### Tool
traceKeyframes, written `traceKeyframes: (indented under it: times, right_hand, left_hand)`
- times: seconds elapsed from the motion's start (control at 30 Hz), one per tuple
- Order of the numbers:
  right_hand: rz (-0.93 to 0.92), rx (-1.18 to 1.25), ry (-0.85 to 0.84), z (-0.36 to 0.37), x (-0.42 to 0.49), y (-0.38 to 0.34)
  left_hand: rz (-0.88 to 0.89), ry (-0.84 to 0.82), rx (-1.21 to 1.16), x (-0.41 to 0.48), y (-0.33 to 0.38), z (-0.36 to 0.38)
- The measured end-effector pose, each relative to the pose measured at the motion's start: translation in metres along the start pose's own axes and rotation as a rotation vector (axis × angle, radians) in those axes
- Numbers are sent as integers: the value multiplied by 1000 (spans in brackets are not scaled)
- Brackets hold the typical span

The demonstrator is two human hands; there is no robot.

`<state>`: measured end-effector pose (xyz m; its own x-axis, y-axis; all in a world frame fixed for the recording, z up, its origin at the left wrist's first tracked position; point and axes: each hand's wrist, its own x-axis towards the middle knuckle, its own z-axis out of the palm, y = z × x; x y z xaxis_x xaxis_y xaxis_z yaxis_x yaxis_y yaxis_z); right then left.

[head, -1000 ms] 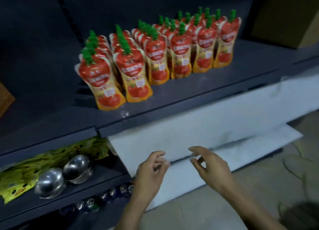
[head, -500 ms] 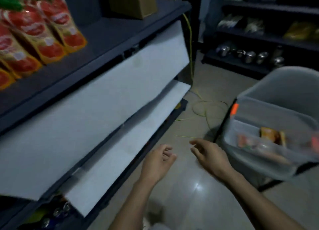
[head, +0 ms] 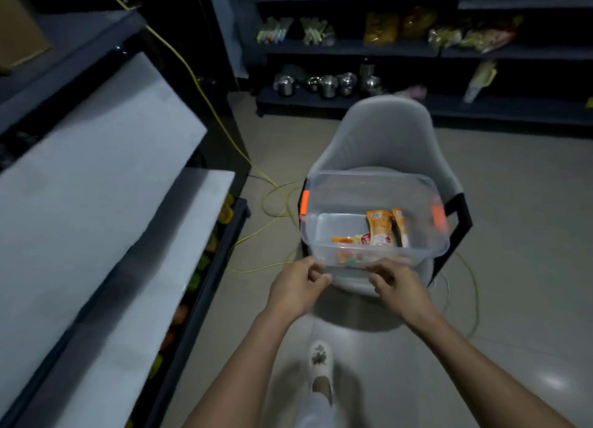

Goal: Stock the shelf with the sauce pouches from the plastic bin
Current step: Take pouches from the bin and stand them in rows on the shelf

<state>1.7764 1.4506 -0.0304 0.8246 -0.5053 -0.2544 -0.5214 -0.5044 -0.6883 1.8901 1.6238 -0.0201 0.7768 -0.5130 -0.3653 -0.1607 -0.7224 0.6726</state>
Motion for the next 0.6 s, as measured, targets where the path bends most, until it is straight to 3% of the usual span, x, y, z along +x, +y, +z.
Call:
traceKeyframes:
  times: [0.33,0.6]
  right_hand:
    - [207,139,148,-14,143,73]
    - [557,42,-22,7,246,147]
  left_hand:
    - [-6,-158,-81,180,28,49]
    - [-195,-315,-144,290,18,134]
